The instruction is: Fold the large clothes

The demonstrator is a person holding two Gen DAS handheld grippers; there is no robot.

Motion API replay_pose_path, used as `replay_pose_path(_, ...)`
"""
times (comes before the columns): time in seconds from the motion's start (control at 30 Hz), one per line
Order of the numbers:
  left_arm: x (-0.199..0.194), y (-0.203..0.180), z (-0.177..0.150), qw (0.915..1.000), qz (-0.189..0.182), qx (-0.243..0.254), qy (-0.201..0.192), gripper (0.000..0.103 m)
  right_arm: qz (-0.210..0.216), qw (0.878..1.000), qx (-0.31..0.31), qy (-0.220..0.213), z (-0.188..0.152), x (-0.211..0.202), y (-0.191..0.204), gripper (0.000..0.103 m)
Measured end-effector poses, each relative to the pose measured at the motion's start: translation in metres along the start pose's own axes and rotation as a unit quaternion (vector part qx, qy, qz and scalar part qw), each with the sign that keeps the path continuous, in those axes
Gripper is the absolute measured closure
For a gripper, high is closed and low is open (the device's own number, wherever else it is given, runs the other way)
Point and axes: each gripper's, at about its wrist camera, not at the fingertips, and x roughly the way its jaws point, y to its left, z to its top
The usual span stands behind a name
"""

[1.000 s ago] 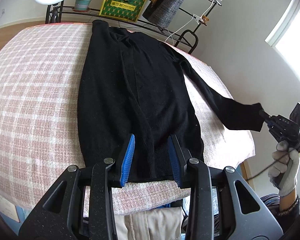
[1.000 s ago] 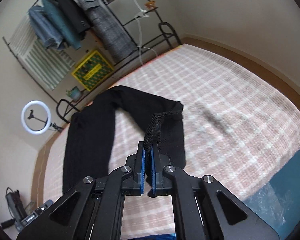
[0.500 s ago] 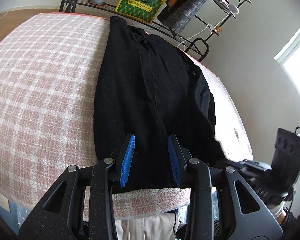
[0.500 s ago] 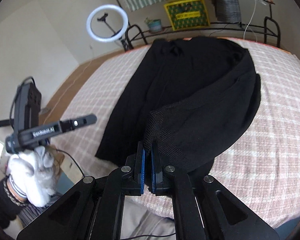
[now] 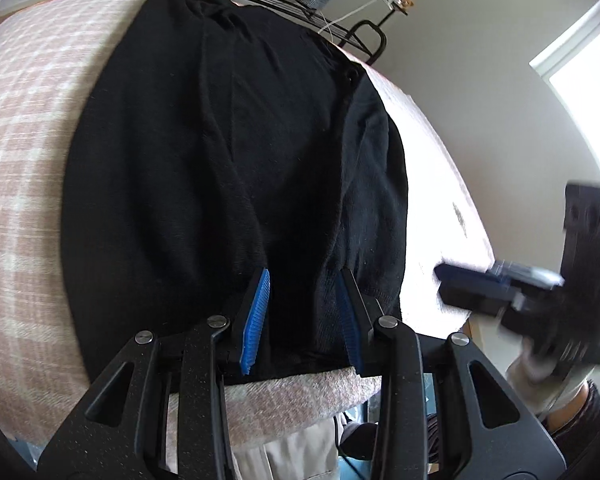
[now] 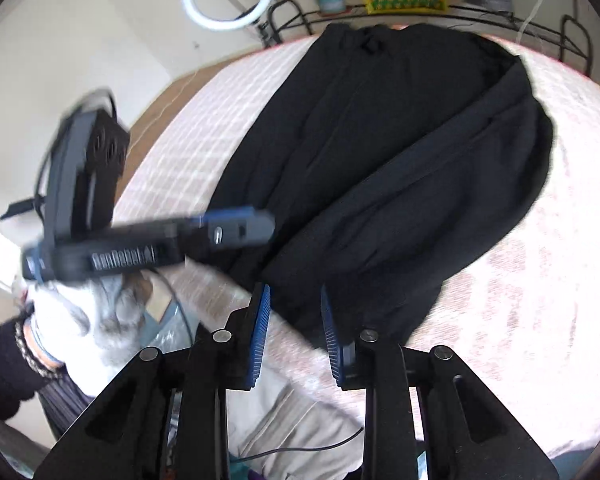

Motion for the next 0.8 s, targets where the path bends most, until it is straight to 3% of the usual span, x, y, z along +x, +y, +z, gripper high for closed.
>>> replay_pose_path(0.2,0.020,-0.010,-0.004,0.9995,0.009,0.028,0.013,0.069,-0.022,0.995,0.067,-0.065,0.050,-0.025,-0.058,0.078)
replay_pose_path(0.3,0.026,-0.012,-0.006,0.9991,0.006,0.038,0.015,0.069,-0.045,0.991,0.084,-0.092,0.084,-0.033,-0.083,0.066)
replay_pose_path(0.37,0.030,-0.013,-0.006,0.9991,-0.005,0.036,0.021,0.069,-0.073,0.989,0.081,-0.101,0.106,-0.033,-0.100,0.066)
replay_pose_path(0.43,0.032,-0.014,-0.005,0.9989,-0.014,0.038,0.023,0.088,-0.086,0.987,0.084,-0.106,0.125,-0.031,-0.119,0.066)
replay_pose_path(0.47,0.032,-0.015,-0.005,0.9987,-0.016,0.042,0.024,0.092,-0.086,0.987,0.087,-0.105,0.134,-0.026,-0.127,0.066)
replay_pose_path(0.63,0.028,-0.025,-0.006,0.9975,-0.030,0.061,0.019,0.097,-0.118,0.979,0.131,-0.107,0.176,-0.002,-0.178,0.066)
replay_pose_path(0.8,0.028,-0.040,-0.005,0.9953,-0.045,0.083,0.021,0.098,-0.123,0.970,0.178,-0.106,0.216,0.029,-0.224,0.066)
